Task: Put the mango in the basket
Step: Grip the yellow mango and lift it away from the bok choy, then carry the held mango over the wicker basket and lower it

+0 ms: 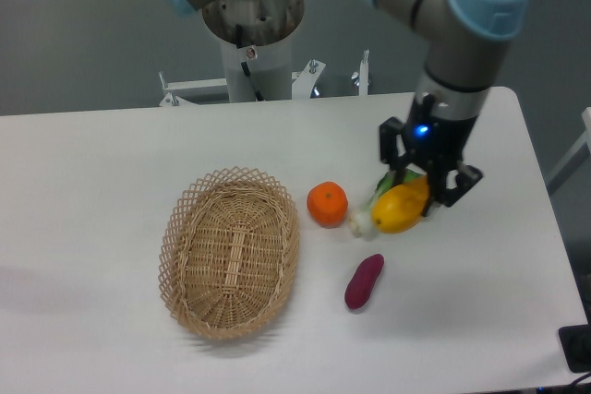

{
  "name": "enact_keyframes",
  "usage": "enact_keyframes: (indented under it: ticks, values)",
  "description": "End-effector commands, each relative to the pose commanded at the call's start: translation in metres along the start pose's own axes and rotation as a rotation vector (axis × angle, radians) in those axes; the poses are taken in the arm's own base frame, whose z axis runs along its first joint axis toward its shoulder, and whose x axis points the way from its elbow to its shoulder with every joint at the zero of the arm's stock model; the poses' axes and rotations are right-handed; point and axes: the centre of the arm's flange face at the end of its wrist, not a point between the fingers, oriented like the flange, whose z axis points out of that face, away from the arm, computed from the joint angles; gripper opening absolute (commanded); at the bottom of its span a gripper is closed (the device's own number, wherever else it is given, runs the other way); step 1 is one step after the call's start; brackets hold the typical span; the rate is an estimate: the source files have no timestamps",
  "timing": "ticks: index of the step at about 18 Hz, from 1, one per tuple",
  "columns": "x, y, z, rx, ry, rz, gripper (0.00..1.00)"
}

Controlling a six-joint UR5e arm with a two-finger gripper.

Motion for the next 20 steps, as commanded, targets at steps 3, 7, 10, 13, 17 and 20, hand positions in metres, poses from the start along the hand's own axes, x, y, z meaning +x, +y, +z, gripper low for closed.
enact_keyframes:
  ticks: [3, 7, 10, 13, 17, 20]
  values:
    - [0.031, -0.024, 0.027, 0.03, -0.032, -0.048, 0.46]
    - [0.078, -0.048, 0.07, 0.039, -0.005, -0.039, 0.46]
    - [0.107, -0.064, 0.114, -0.038, 0.009, -0.03, 0.46]
    - [0.139, -0.088, 0.147, -0.127, -0.035, 0.006, 0.46]
    - [0.158, -0.099, 0.177, -0.16, -0.032, 0.017, 0.46]
    - [0.166, -0.095, 0.189, -0.177, -0.014, 0.026, 0.47]
